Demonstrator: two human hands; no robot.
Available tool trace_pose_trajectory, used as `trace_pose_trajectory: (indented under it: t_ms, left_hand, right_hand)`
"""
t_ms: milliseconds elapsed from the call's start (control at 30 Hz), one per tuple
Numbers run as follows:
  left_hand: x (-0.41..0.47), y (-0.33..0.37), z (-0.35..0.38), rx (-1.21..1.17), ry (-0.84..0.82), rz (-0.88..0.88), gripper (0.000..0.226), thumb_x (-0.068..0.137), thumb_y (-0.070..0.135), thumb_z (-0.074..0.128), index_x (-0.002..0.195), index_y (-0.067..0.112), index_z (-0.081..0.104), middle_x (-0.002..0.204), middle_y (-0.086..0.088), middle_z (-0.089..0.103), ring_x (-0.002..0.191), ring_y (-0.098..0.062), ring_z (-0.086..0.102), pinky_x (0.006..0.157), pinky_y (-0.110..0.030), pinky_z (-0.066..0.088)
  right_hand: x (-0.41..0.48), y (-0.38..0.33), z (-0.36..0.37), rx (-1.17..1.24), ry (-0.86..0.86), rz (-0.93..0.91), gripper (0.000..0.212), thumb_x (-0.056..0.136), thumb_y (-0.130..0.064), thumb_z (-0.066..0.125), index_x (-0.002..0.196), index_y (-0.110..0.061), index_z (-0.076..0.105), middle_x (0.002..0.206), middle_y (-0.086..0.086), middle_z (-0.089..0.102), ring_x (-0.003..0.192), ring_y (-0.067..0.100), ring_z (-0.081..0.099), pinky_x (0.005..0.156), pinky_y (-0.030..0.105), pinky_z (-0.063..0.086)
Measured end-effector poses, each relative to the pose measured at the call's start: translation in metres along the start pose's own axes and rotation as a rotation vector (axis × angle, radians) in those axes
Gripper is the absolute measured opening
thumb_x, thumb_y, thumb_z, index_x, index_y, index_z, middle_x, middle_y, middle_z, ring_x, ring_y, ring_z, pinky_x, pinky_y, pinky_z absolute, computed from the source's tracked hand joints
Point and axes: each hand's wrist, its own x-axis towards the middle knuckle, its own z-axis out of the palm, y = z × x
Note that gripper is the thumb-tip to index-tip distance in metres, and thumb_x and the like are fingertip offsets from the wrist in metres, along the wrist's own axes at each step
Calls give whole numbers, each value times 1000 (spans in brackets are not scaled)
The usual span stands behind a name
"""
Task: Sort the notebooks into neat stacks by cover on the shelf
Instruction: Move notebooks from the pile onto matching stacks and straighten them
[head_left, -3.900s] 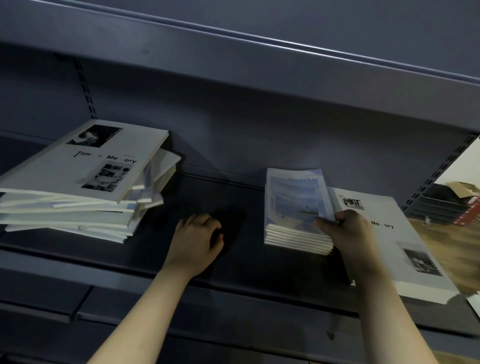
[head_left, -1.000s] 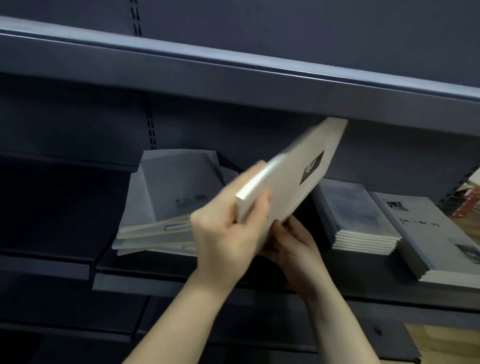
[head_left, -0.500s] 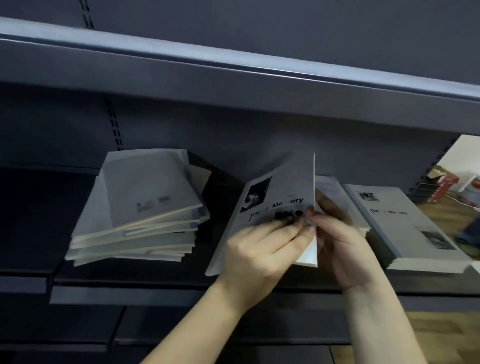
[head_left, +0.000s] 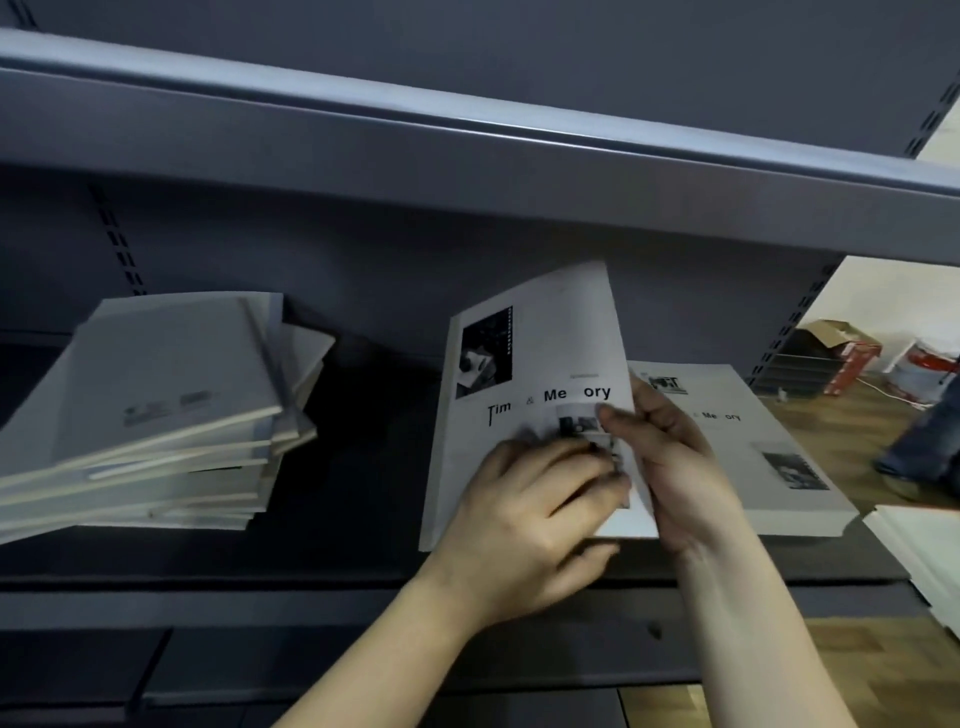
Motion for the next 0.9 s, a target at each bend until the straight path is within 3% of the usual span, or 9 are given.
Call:
trace_pose_trajectory:
  t_ms: [100, 233, 267, 400, 533, 667, 767, 900]
  left_hand:
    - [-3, -14, 3, -19, -74, -121, 50, 82, 51, 59, 122, 20, 64, 127, -2, 60, 119, -19, 51, 92, -33, 37]
    - [-19, -35, 12, 17, -149, -333, 45, 88, 43, 43, 117, 18, 67, 117, -4, 65, 102, -24, 62, 81, -42, 48]
    - [-24, -41, 15, 25, -135, -397, 43, 89, 40, 42, 115, 17, 68, 115, -4, 66, 100, -25, 64, 82, -43, 49]
    - [-42, -58, 37, 121, -215, -660, 32, 90, 25, 55, 120, 20, 65, 120, -4, 63, 104, -25, 62, 90, -41, 45]
    - [-53, -67, 56, 163, -368, -840, 40, 88, 22, 56, 128, 25, 57, 129, -3, 55, 113, -26, 54, 96, -41, 40]
    - [-53, -68, 65, 211, -441, -877, 38, 91, 29, 49, 129, 29, 55, 133, 1, 52, 120, -23, 47, 99, -42, 37]
    - [-47, -67, 71, 225, -465, -872, 39, 91, 31, 48, 129, 30, 54, 133, 2, 51, 121, -22, 46, 99, -42, 37]
    - [-39, -61, 80, 239, -487, -873, 39, 91, 31, 48, 129, 30, 54, 134, 1, 51, 122, -23, 45, 99, -43, 37]
  right_hand:
    - [1, -20, -20, -81, 28, -2, 28, 82, -3, 56, 109, -4, 62, 100, 21, 71, 84, 33, 70, 67, 38, 58]
    - [0, -52, -69, -134, 43, 11, 18, 79, -8, 57, 86, -15, 72, 94, 14, 73, 83, 32, 72, 63, 39, 59]
    - [0, -58, -85, -140, 27, 8, 19, 81, -8, 55, 86, -15, 72, 95, 14, 73, 83, 32, 72, 64, 39, 59]
    - [0, -80, -153, -144, 129, 48, 33, 85, -11, 56, 117, -3, 58, 114, 18, 65, 91, 33, 70, 71, 42, 58]
    - [-5, -89, -205, -224, 231, 56, 16, 83, -13, 61, 94, -19, 71, 98, 10, 74, 78, 26, 73, 61, 38, 58]
    - [-7, -83, -229, -424, 273, 149, 18, 88, -9, 59, 98, -16, 72, 96, 18, 73, 78, 33, 72, 55, 35, 57]
    - [-7, -73, -233, -614, 298, 195, 19, 92, -10, 57, 108, -14, 67, 94, 14, 74, 84, 34, 71, 58, 32, 57]
    - [-1, -68, -223, -811, 387, 252, 21, 89, -10, 64, 110, -7, 66, 82, 9, 72, 65, 24, 70, 52, 29, 52]
